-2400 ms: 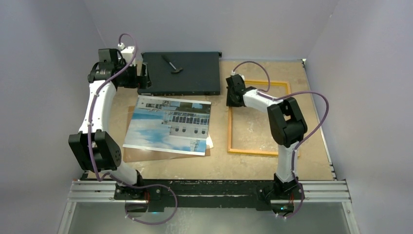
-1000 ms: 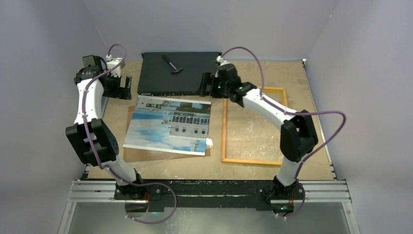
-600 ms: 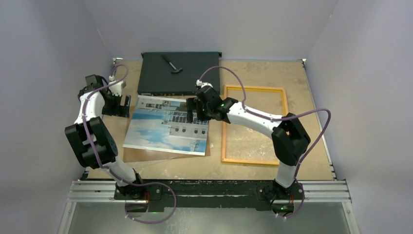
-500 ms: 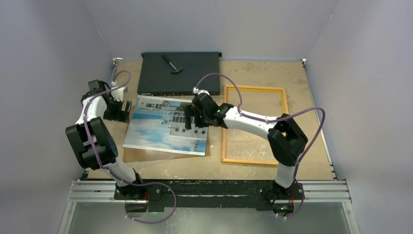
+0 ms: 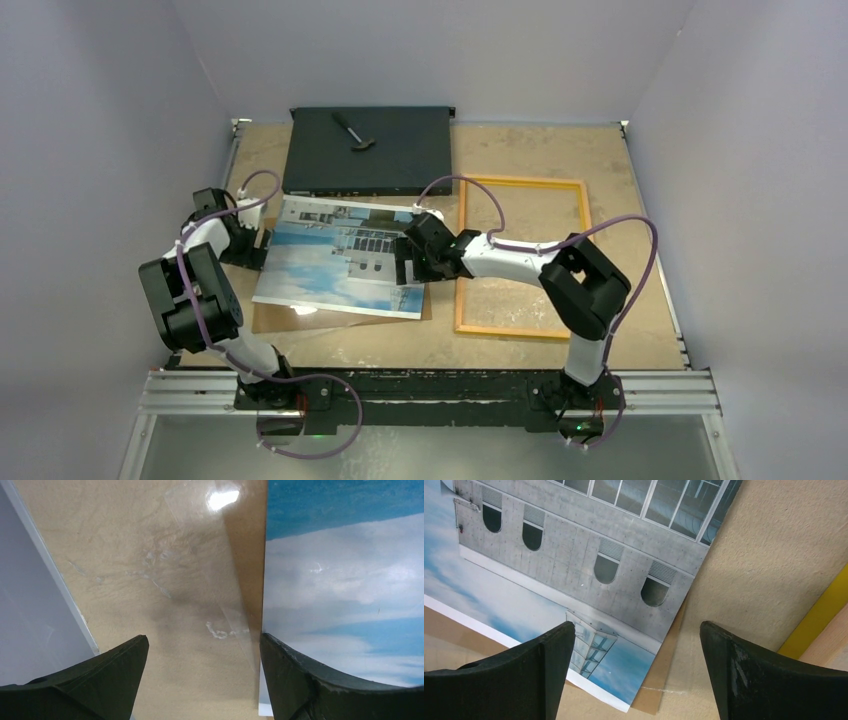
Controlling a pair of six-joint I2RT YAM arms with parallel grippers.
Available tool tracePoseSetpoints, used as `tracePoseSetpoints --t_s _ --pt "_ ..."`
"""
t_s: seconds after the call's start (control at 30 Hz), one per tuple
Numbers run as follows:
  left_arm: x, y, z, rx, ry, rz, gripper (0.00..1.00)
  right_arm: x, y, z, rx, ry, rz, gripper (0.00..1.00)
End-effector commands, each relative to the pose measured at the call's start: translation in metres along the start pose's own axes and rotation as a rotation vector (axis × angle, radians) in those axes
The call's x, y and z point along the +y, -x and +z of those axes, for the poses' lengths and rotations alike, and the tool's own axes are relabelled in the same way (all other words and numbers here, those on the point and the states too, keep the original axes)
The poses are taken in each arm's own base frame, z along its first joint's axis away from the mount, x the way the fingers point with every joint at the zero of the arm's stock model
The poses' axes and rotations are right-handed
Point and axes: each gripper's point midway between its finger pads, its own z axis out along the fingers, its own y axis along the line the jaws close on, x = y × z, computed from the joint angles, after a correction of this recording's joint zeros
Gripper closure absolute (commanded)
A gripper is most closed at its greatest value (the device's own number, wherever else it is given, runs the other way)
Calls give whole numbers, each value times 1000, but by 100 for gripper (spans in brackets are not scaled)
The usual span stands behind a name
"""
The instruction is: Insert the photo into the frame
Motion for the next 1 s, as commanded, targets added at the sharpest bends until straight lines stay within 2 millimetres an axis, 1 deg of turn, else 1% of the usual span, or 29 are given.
tracePoseSetpoints --t_s 0.0,0.13,0.2,0.27,0.37,0.43,0.53,0.6,0.67,0.73,0.83,0.97 --pt "0 -2 9 -31 12 12 20 -10 -19 -1 53 -16 35 2" --pt "-14 -6 13 -35 -45 5 24 -8 -33 -3 97 23 49 2" --pt "-22 -7 15 -35 -72 12 27 -3 -35 -3 105 58 54 2" --pt "-30 -9 18 -31 -95 18 31 10 -34 -5 116 123 58 2" --pt "-41 -9 21 -28 -126 21 40 28 -25 -11 107 214 64 3" --pt "-47 -9 22 -30 -146 23 49 35 -18 -17 102 272 85 3" --pt "-55 -9 24 -26 -168 32 64 40 -5 -25 86 360 137 2" --pt "-60 -12 26 -19 -181 30 69 43 3 -32 75 419 169 3" --pt "-65 -18 28 -9 -194 28 71 46 12 -40 59 467 185 3" --pt "-65 -19 29 -8 -195 32 73 50 18 -47 44 506 191 3" --pt "-66 -18 27 -20 -199 39 76 57 24 -56 36 562 197 4" --pt "-67 -19 26 -19 -201 43 77 62 29 -65 22 595 197 5"
